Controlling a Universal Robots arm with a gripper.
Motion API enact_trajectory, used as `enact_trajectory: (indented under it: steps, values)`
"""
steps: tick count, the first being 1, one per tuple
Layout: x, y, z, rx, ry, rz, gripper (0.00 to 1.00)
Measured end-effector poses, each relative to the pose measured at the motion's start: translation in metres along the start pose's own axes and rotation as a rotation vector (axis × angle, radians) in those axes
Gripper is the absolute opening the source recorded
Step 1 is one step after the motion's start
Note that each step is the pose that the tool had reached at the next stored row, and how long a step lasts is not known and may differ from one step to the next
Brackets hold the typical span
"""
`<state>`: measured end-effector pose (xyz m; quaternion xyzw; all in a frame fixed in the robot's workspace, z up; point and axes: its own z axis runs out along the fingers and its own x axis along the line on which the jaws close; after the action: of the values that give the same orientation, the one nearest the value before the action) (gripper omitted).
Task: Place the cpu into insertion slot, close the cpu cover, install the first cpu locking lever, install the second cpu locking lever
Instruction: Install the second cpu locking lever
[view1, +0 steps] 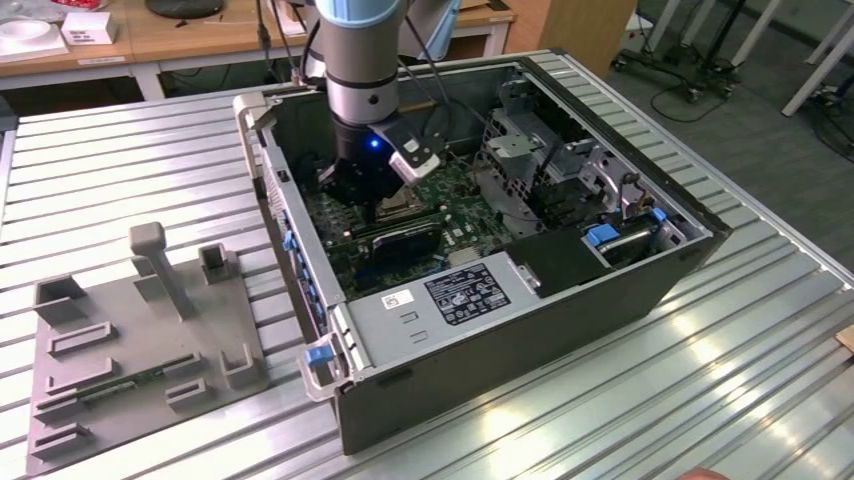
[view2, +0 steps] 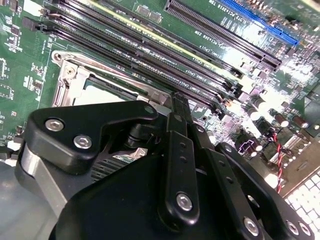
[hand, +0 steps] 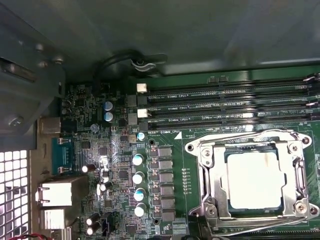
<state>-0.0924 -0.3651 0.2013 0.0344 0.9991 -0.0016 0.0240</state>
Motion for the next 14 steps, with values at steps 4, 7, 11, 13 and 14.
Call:
enact_trajectory:
  steps: [4,7,11,13,14]
  values:
    - [-0.0007,-0.0005,-0.0010,-0.0003,0.0000,0.000,0.10]
    - [-0.0021,-0.0009,-0.0016,-0.0003,0.0005,0.000,0.10]
    - [-0.0032,-0.0020,-0.0017,-0.0005,0.0007,0.000,0.10]
    - [-0.0035,-0.0026,-0.0018,-0.0006,0.0007,0.000,0.10]
    - [-0.0036,-0.0030,-0.0018,-0.0006,0.0007,0.000,0.10]
